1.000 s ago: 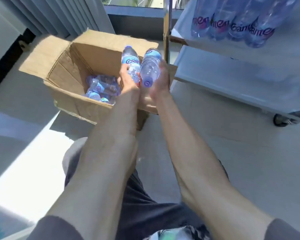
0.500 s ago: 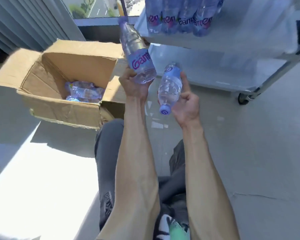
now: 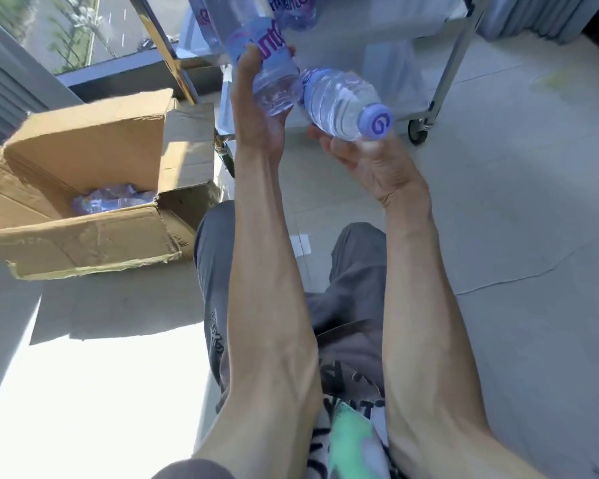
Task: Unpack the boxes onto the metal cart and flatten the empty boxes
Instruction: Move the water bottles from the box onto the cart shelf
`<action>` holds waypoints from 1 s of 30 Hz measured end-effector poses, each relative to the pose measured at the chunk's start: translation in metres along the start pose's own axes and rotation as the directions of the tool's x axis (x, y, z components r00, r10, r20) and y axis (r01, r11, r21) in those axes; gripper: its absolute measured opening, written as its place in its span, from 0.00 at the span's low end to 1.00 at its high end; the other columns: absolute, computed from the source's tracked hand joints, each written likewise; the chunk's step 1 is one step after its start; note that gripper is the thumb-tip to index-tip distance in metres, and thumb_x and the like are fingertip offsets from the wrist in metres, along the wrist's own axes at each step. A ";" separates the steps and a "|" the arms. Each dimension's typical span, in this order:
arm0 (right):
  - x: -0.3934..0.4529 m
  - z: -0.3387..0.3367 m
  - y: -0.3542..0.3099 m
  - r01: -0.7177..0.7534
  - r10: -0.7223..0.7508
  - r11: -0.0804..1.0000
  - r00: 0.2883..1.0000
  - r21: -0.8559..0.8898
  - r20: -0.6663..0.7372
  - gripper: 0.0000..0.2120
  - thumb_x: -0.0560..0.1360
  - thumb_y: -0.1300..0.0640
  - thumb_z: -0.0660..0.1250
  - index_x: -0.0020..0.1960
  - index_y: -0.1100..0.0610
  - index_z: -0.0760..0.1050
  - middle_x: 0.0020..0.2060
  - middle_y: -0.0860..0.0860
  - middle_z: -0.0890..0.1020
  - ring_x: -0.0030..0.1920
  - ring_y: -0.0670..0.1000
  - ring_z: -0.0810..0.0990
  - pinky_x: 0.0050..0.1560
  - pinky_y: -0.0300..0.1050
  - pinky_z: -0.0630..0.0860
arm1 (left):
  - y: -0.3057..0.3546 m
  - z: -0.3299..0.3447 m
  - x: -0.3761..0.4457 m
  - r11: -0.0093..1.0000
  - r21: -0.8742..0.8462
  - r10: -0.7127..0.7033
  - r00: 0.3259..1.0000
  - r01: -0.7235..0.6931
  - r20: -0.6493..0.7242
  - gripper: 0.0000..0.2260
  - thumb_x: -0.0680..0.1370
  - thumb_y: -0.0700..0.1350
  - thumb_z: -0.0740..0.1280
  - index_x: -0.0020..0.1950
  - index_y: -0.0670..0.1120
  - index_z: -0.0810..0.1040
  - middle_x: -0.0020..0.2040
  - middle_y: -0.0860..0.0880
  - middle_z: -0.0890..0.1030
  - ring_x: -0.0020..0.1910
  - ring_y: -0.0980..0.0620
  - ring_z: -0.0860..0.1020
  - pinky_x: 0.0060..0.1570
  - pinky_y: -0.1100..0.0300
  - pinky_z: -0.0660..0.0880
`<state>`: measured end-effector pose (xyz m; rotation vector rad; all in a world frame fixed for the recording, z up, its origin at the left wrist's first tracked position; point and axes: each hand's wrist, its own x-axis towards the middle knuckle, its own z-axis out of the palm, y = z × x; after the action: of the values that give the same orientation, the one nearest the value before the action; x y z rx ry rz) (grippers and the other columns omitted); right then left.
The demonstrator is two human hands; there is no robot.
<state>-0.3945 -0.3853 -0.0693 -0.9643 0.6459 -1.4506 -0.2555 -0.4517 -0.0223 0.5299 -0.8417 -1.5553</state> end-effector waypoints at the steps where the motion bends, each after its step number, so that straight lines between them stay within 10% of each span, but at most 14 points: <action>1: -0.003 -0.003 -0.004 -0.054 0.052 0.998 0.997 -0.044 -0.054 0.44 0.68 0.64 0.77 0.77 0.65 0.56 0.66 0.61 0.71 0.59 0.57 0.77 0.53 0.45 0.77 | 0.000 -0.001 0.001 1.000 0.001 0.003 0.999 -0.003 -0.040 0.27 0.66 0.52 0.78 0.58 0.37 0.77 0.50 0.36 0.80 0.45 0.42 0.80 0.48 0.50 0.78; 6: -0.009 0.002 -0.007 -0.083 0.028 0.926 0.988 -0.370 -0.150 0.35 0.66 0.47 0.78 0.67 0.59 0.70 0.39 0.41 0.78 0.33 0.41 0.69 0.31 0.36 0.64 | -0.004 -0.013 -0.013 0.999 0.008 -0.032 0.999 0.032 -0.012 0.31 0.63 0.56 0.78 0.58 0.40 0.75 0.46 0.45 0.83 0.45 0.49 0.82 0.46 0.54 0.78; 11: 0.003 -0.003 -0.010 -0.099 -0.028 0.880 0.965 -0.465 -0.259 0.25 0.65 0.34 0.71 0.41 0.57 0.75 0.28 0.40 0.72 0.30 0.40 0.68 0.33 0.31 0.64 | -0.017 -0.021 -0.018 0.998 0.026 -0.053 0.997 0.055 -0.058 0.31 0.63 0.57 0.79 0.58 0.40 0.77 0.49 0.42 0.81 0.48 0.45 0.80 0.52 0.49 0.76; 13: 0.006 -0.007 -0.006 -0.144 -0.027 0.872 0.940 -0.467 -0.340 0.36 0.62 0.26 0.70 0.33 0.61 0.68 0.31 0.49 0.70 0.33 0.47 0.67 0.35 0.40 0.65 | -0.021 -0.023 -0.021 0.995 0.053 -0.086 0.995 0.089 -0.055 0.31 0.64 0.58 0.78 0.59 0.40 0.79 0.51 0.41 0.81 0.50 0.43 0.79 0.55 0.46 0.74; 19: -0.001 0.007 0.006 -0.223 0.148 0.955 0.930 -0.195 -0.337 0.37 0.75 0.30 0.56 0.64 0.60 0.78 0.56 0.64 0.82 0.50 0.60 0.84 0.50 0.55 0.81 | -0.031 -0.027 -0.030 0.987 0.055 -0.145 0.987 0.149 -0.065 0.34 0.66 0.55 0.77 0.64 0.35 0.75 0.54 0.38 0.78 0.52 0.40 0.78 0.58 0.43 0.74; 23: 0.003 0.005 0.006 -0.244 0.185 0.966 0.884 -0.087 -0.429 0.31 0.80 0.33 0.50 0.58 0.56 0.79 0.50 0.58 0.85 0.51 0.60 0.84 0.55 0.63 0.80 | -0.033 -0.037 -0.040 0.994 0.005 -0.111 0.976 0.114 -0.187 0.30 0.65 0.46 0.69 0.65 0.37 0.70 0.51 0.39 0.77 0.49 0.40 0.79 0.49 0.47 0.78; 30: -0.001 -0.001 0.004 -0.240 0.180 0.963 0.911 -0.123 -0.371 0.19 0.72 0.44 0.71 0.55 0.56 0.78 0.43 0.55 0.83 0.45 0.56 0.83 0.54 0.60 0.78 | -0.038 -0.047 -0.057 0.982 -0.009 -0.187 0.962 0.189 -0.201 0.19 0.72 0.52 0.68 0.57 0.41 0.75 0.46 0.43 0.78 0.44 0.47 0.78 0.46 0.52 0.77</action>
<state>-0.3932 -0.3851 -0.0727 -0.7321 1.1205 -1.4036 -0.2353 -0.4055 -0.0886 0.7800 -0.6594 -1.6378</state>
